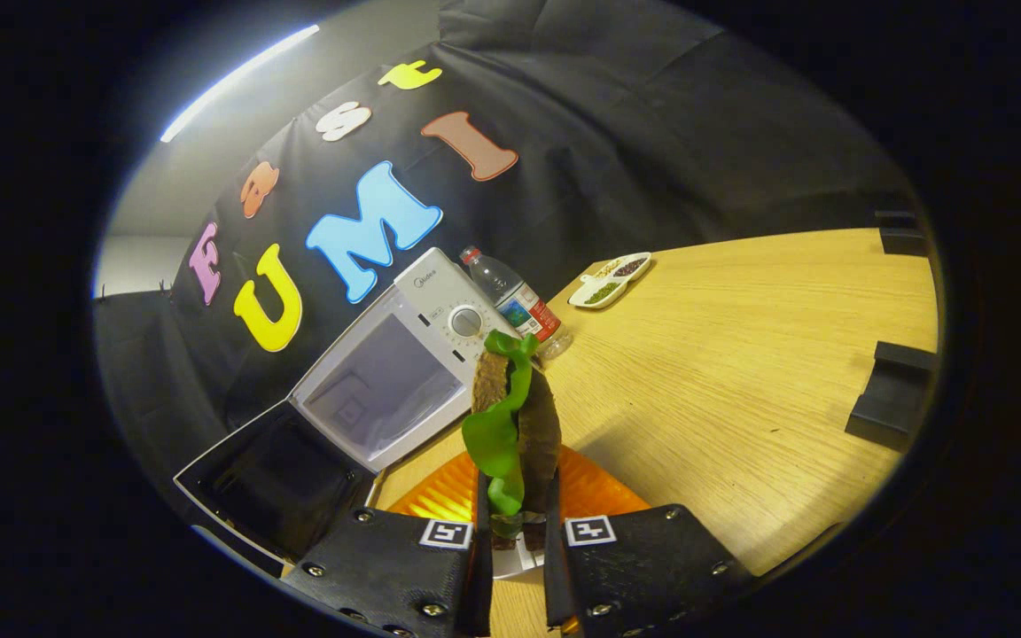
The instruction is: Open the microwave, put the food inside, and close the microwave door.
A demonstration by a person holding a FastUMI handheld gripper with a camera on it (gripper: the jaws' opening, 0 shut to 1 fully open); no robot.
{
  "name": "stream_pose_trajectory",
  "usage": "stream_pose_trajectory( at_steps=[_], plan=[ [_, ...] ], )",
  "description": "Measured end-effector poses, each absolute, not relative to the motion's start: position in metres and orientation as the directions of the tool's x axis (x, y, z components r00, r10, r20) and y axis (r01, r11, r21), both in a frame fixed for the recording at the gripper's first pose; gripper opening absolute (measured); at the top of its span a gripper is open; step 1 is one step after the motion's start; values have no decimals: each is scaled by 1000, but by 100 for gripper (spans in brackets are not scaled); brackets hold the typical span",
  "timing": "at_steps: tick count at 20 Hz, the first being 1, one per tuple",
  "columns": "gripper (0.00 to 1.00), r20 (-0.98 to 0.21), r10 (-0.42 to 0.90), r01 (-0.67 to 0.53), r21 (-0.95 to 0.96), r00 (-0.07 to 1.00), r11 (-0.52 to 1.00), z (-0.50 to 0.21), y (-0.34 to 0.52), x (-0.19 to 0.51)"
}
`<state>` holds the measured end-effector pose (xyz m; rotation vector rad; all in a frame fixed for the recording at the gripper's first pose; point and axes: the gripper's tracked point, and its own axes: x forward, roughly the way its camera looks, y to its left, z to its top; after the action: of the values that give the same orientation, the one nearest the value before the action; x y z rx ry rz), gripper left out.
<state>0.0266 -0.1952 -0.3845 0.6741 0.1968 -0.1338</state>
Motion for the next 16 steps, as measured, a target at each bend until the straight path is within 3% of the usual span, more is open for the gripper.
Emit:
stream_pose_trajectory(
  at_steps=[16],
  plan=[
    [23, -163, 122, 14, 654, 979, 756, -307, -53, 91]
  ],
)
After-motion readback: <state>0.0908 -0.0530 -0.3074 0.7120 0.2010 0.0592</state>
